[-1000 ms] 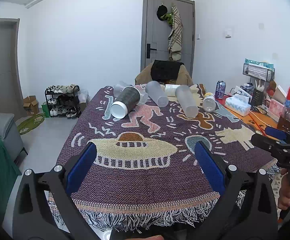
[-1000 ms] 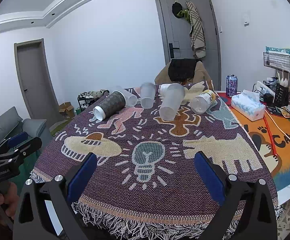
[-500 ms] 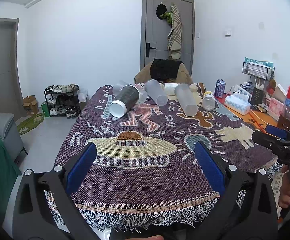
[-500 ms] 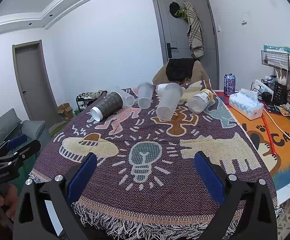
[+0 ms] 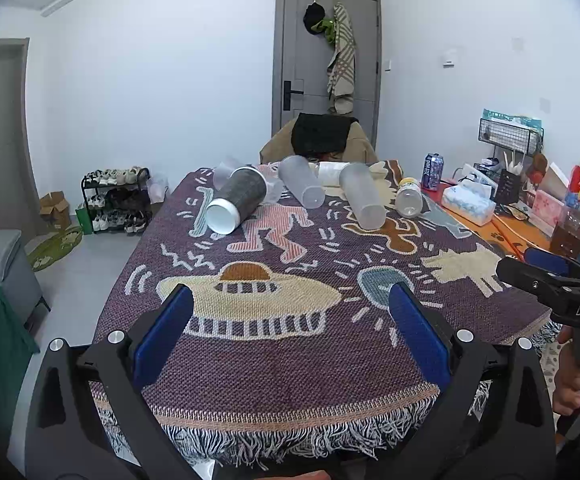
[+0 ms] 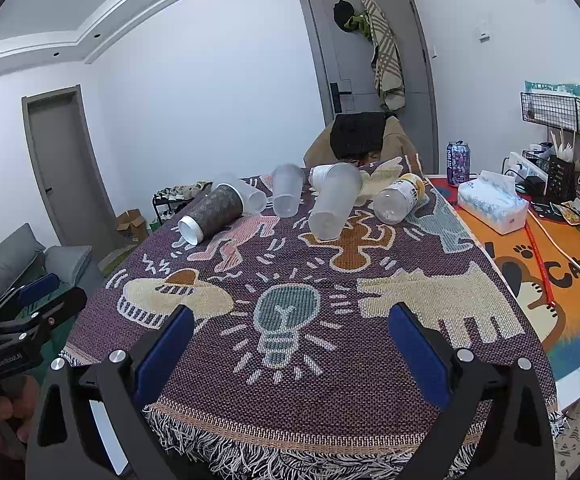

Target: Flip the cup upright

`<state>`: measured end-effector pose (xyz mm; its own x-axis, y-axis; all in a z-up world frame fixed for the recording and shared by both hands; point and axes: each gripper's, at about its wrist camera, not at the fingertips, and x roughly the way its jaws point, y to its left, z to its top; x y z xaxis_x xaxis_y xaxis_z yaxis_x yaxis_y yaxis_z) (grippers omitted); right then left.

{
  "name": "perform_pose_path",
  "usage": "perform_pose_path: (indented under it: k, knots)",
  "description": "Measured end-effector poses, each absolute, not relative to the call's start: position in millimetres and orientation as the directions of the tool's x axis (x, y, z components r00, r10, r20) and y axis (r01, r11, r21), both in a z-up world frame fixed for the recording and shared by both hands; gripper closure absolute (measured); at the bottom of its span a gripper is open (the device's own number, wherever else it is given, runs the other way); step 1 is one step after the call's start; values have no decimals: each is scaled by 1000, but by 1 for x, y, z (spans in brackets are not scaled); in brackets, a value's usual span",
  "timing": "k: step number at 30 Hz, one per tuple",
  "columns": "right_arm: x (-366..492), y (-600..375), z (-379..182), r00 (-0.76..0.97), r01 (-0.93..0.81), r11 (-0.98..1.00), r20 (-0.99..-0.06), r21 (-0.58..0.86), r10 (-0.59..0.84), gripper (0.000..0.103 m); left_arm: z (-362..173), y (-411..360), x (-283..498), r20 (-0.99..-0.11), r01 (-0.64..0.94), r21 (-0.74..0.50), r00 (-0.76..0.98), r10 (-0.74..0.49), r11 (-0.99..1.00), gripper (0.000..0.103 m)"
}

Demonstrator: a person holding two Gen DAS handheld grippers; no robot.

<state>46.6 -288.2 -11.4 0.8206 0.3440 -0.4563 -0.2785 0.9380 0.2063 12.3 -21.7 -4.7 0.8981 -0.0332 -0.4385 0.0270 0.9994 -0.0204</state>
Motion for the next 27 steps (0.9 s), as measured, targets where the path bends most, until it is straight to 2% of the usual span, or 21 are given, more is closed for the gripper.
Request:
perform_pose_path:
  k: [27]
  knots:
    - [154, -365, -6, 832, -106, 915, -469, 388, 295, 8, 4, -77, 128, -487, 158, -39, 859, -157, 987, 6]
